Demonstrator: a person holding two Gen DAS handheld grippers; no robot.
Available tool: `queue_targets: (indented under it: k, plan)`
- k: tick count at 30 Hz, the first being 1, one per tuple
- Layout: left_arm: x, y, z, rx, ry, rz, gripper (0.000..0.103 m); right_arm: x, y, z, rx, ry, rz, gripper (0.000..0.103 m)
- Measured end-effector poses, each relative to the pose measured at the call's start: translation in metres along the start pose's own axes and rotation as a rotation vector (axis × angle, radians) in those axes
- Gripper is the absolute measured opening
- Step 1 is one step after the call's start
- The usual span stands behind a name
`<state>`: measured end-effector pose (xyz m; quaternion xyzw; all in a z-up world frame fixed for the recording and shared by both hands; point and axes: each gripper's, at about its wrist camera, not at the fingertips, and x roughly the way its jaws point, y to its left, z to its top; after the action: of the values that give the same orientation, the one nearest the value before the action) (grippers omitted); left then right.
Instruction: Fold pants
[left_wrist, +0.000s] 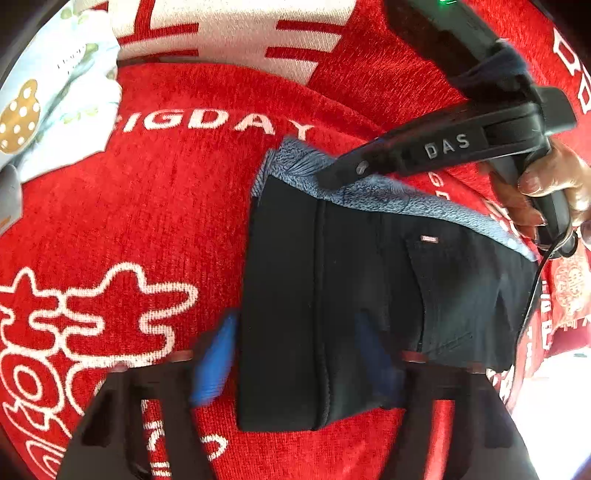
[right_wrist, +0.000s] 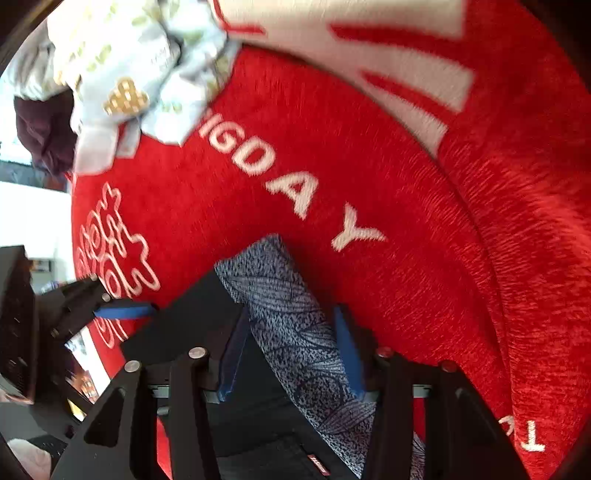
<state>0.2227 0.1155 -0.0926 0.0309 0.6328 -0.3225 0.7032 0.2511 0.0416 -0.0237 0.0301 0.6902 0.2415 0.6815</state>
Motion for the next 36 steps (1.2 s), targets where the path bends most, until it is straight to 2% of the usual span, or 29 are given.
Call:
queue_targets:
  k: [1, 3, 5, 8, 10, 11, 12, 13, 14, 15, 18, 20, 22, 23, 24, 25, 26, 28, 29, 30, 32, 36]
  plan:
    - [-0.006, 0.006, -0.001, -0.003, -0.002, 0.002, 0.051, -0.007, 0.006, -0.002, -0.017, -0.015, -0.002, 0.007]
    - [-0.018, 0.016, -0.006, -0.023, -0.002, -0.013, 0.045, -0.022, 0.019, -0.006, -0.057, -0.036, 0.017, 0.006]
    - [-0.028, 0.025, -0.014, -0.04, -0.005, -0.023, 0.045, -0.033, 0.031, -0.005, -0.085, -0.042, 0.038, 0.006]
    - [-0.028, 0.026, -0.024, -0.03, -0.004, 0.05, 0.045, -0.023, 0.027, 0.002, -0.077, -0.019, 0.028, 0.006]
    - [-0.031, 0.028, -0.026, -0.046, -0.006, 0.09, 0.045, 0.007, 0.019, 0.004, -0.048, 0.019, -0.043, 0.006]
    - [-0.036, 0.026, -0.027, -0.054, -0.013, 0.102, 0.052, 0.013, 0.013, 0.006, -0.031, 0.01, -0.061, 0.012]
    - [-0.042, 0.025, -0.024, -0.064, -0.037, 0.124, 0.064, 0.013, 0.006, 0.004, 0.03, -0.039, -0.064, 0.016]
    - [-0.048, 0.024, -0.021, -0.066, -0.06, 0.124, 0.068, 0.009, 0.001, 0.003, 0.081, -0.062, -0.053, 0.022]
    - [-0.053, 0.023, -0.018, -0.067, -0.08, 0.12, 0.071, 0.001, -0.006, -0.003, 0.153, -0.089, -0.041, 0.035]
    - [-0.058, 0.019, -0.01, -0.062, -0.101, 0.105, 0.071, -0.007, -0.009, -0.009, 0.184, -0.113, -0.035, 0.039]
    - [-0.057, 0.006, 0.012, -0.04, -0.109, 0.096, 0.071, -0.045, -0.017, -0.044, 0.247, -0.2, -0.011, 0.038]
    - [-0.044, -0.003, 0.027, -0.032, -0.093, 0.105, 0.071, -0.059, -0.024, -0.069, 0.298, -0.219, -0.001, 0.024]
    - [-0.019, -0.007, 0.042, -0.043, -0.071, 0.15, 0.071, -0.06, -0.038, -0.099, 0.383, -0.201, 0.0, 0.023]
    - [-0.011, -0.009, 0.044, -0.054, -0.059, 0.171, 0.071, -0.053, -0.047, -0.115, 0.424, -0.182, -0.027, 0.023]
    - [0.002, -0.005, 0.048, -0.076, -0.047, 0.233, 0.072, -0.047, -0.054, -0.124, 0.456, -0.174, -0.061, 0.023]
    - [0.01, -0.003, 0.052, -0.085, -0.045, 0.252, 0.072, -0.043, -0.064, -0.136, 0.501, -0.199, -0.084, 0.019]
    - [0.011, -0.003, 0.054, -0.088, -0.062, 0.257, 0.074, -0.046, -0.08, -0.148, 0.566, -0.244, -0.116, 0.025]
    - [0.011, -0.007, 0.059, -0.075, -0.044, 0.284, 0.074, -0.055, -0.115, -0.173, 0.706, -0.283, -0.193, 0.026]
    - [0.008, -0.007, 0.058, -0.072, -0.03, 0.295, 0.074, -0.062, -0.132, -0.19, 0.791, -0.299, -0.191, 0.026]
    - [0.001, -0.009, 0.055, -0.07, -0.022, 0.307, 0.074, -0.07, -0.141, -0.205, 0.851, -0.325, -0.161, 0.027]
    - [-0.009, -0.02, 0.051, -0.059, -0.026, 0.301, 0.074, -0.091, -0.148, -0.244, 0.913, -0.415, -0.04, 0.028]
    - [-0.03, -0.063, 0.032, -0.001, -0.059, 0.31, 0.074, -0.121, -0.124, -0.333, 0.973, -0.488, 0.141, 0.036]
